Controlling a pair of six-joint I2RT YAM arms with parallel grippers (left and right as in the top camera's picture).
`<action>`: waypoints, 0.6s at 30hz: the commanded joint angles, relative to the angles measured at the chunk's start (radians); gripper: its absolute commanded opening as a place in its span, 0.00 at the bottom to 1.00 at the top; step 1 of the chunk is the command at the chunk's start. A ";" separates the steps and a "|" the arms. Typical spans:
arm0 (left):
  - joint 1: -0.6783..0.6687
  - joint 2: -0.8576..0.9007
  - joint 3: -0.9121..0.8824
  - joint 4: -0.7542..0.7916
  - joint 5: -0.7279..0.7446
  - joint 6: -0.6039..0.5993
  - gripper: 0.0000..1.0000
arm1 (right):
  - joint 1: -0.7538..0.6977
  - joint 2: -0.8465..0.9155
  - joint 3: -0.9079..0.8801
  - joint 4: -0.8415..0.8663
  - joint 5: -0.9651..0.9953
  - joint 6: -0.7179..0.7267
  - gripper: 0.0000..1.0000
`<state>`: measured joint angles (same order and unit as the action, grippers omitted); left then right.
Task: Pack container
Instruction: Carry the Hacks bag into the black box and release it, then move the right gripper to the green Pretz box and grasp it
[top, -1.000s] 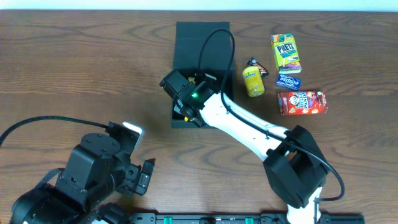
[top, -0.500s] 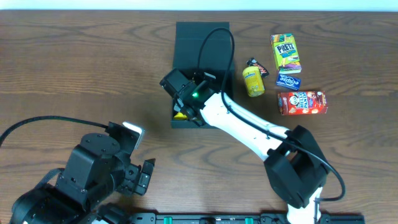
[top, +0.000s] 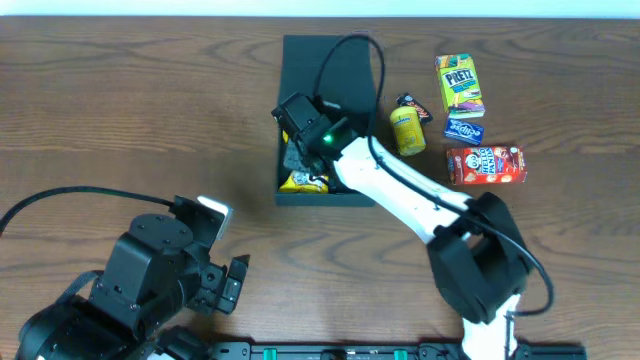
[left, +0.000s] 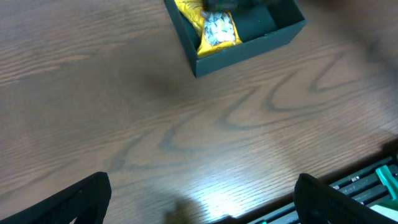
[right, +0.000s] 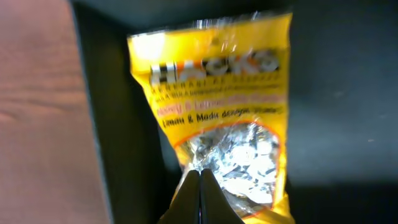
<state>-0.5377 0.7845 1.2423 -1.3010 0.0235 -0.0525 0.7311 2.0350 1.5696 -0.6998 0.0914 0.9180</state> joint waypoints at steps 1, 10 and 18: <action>0.002 0.000 0.004 -0.001 0.003 -0.007 0.95 | -0.002 0.047 0.003 -0.003 -0.075 -0.045 0.01; 0.002 0.000 0.004 -0.001 0.003 -0.007 0.95 | -0.008 0.112 0.003 0.021 -0.126 -0.092 0.02; 0.002 0.000 0.004 -0.001 0.003 -0.007 0.95 | -0.020 0.145 0.003 0.034 -0.133 -0.161 0.02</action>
<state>-0.5377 0.7845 1.2423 -1.3010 0.0235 -0.0525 0.7235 2.1384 1.5696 -0.6670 -0.0246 0.7948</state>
